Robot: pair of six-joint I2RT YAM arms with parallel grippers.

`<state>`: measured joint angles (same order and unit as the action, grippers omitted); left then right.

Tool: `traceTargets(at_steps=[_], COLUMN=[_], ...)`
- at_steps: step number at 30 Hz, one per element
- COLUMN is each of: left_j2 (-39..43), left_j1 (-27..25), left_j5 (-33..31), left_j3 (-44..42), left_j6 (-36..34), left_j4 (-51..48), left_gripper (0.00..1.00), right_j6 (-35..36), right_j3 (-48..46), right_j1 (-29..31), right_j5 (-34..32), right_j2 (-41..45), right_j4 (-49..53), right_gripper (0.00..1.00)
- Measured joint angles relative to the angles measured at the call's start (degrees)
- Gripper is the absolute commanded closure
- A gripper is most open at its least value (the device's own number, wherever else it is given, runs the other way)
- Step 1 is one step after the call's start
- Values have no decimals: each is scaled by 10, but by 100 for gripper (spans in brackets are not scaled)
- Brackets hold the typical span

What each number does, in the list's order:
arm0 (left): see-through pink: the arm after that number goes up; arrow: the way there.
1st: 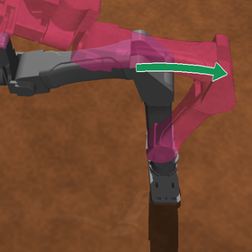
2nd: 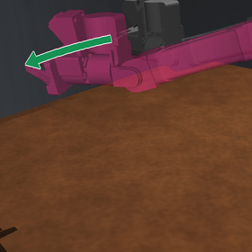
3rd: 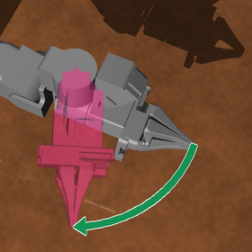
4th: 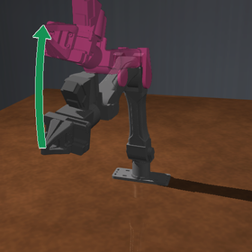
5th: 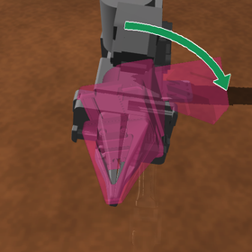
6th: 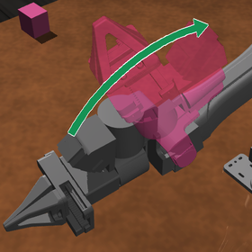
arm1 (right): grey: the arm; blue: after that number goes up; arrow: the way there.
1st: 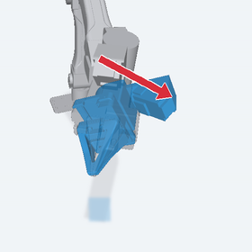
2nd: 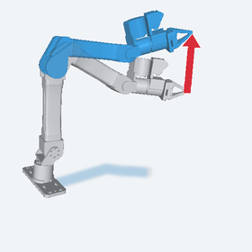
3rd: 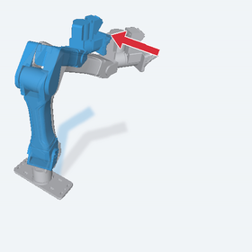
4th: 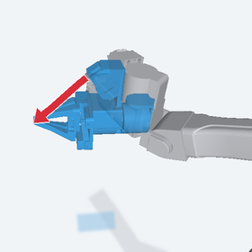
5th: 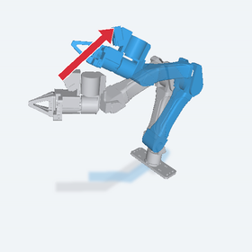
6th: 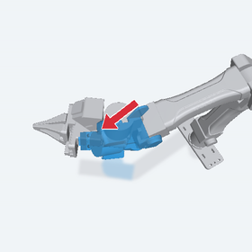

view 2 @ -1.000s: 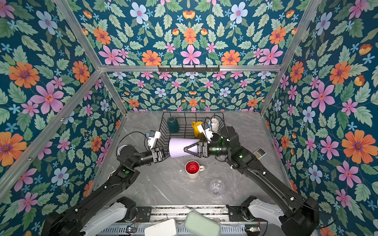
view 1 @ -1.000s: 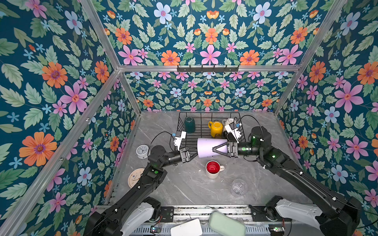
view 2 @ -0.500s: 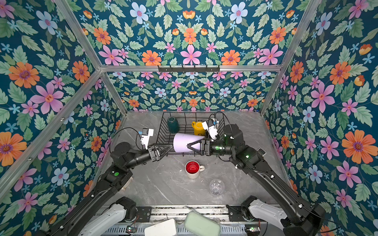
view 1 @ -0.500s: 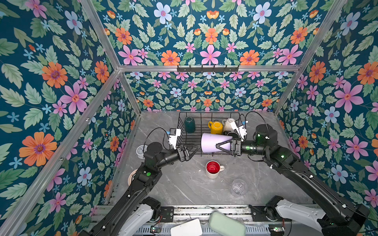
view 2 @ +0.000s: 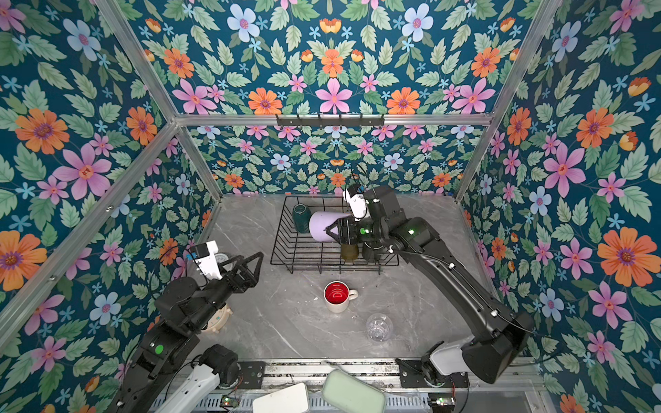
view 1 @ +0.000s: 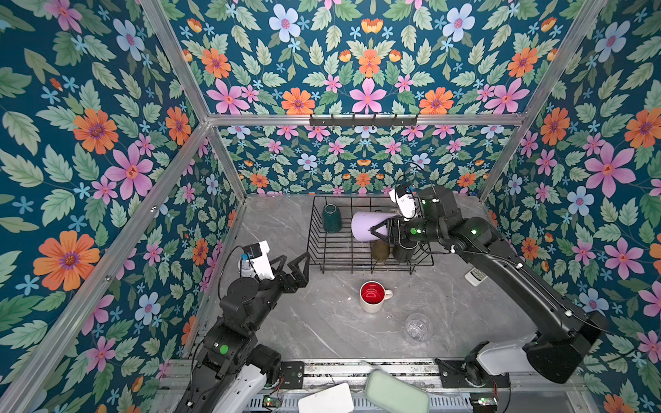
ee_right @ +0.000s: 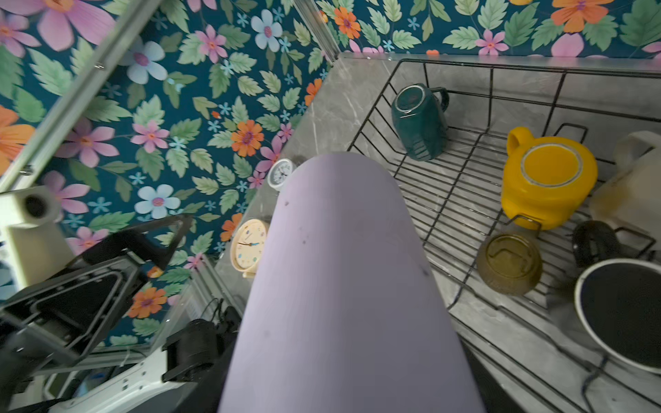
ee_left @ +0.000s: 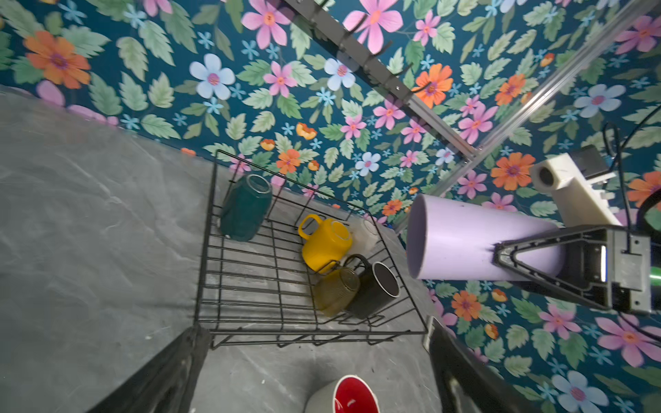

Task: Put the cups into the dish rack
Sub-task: 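Carry the lavender cup over the rack with the right gripper while left withdraws, then lower the lavender cup into the rack's far corner with the right gripper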

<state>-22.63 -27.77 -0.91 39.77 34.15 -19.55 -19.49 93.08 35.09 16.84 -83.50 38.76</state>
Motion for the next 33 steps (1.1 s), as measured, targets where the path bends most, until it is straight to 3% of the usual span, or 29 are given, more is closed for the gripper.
traceTargets(at_steps=[10,19,24,33], left_j2=[97,151,155,155], left_j1=[0,0,-1,-2], left_j5=[-114,-159,-171,-180], left_j3=[-1,4,8,11], left_j6=[1,15,15,15], left_j4=[-104,-153,-168,-179], left_gripper=[0,0,0,0], right_j6=[63,98,113,142], right_j3=[252,472,541,573], right_j1=[9,19,18,19], right_j5=[-87,-159,-201,-249], right_j2=[-236,-424,-492,-553], right_j4=[110,210,240,235], right_gripper=[88,90,90,90])
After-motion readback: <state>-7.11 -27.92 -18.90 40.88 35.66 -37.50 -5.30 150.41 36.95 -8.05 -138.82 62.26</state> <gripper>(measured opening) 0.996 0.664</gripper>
